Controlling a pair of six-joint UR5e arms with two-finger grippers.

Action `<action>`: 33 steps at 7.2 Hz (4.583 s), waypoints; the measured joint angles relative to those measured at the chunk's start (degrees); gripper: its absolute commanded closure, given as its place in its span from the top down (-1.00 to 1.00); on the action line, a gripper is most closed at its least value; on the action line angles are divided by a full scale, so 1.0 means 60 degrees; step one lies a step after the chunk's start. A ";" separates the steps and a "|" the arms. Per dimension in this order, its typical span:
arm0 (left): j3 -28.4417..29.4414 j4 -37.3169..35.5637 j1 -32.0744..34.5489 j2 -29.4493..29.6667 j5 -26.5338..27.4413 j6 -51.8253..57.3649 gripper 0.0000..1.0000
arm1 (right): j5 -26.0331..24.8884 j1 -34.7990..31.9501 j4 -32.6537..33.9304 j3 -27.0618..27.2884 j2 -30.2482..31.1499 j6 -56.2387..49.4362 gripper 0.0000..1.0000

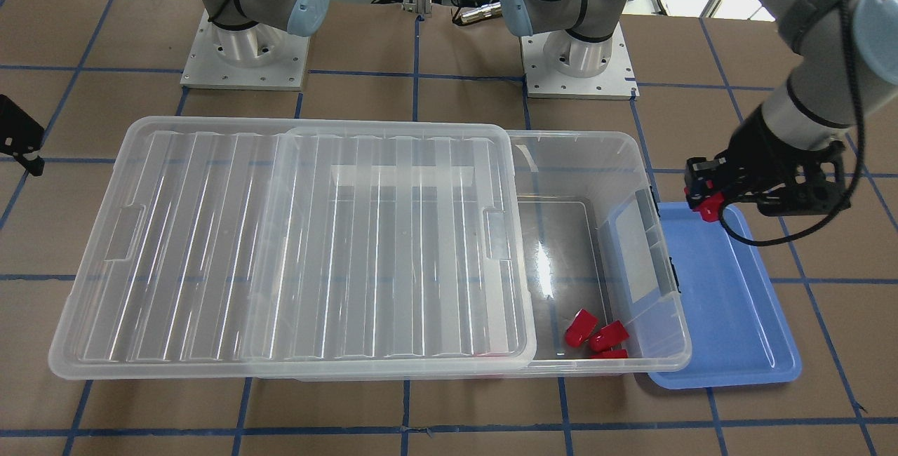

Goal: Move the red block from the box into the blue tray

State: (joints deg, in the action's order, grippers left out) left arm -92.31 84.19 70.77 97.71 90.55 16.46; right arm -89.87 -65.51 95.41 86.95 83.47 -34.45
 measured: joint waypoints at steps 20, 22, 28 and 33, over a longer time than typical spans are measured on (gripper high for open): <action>0.0164 0.0514 0.2642 -0.1633 0.0005 -0.2536 1.00 | 0.0339 -0.3081 0.2134 0.1612 -0.0791 0.4424 1.00; 0.0305 0.0476 0.2940 -0.1483 0.0011 -0.2894 1.00 | 0.0318 -0.3116 0.1622 0.0852 -0.0518 0.4370 1.00; 0.0783 0.0448 0.3208 -0.1057 0.0022 -0.3394 1.00 | 0.0015 -0.4599 -0.0017 0.0107 0.0961 0.5658 1.00; 0.0839 0.0457 0.3285 -0.0874 0.0376 -0.3509 1.00 | 0.0094 -0.4615 -0.0032 0.0257 0.1046 0.5659 1.00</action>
State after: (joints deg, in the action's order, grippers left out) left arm -87.28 86.93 90.48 92.47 92.81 -4.60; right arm -89.31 -93.20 95.21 88.49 89.74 -0.50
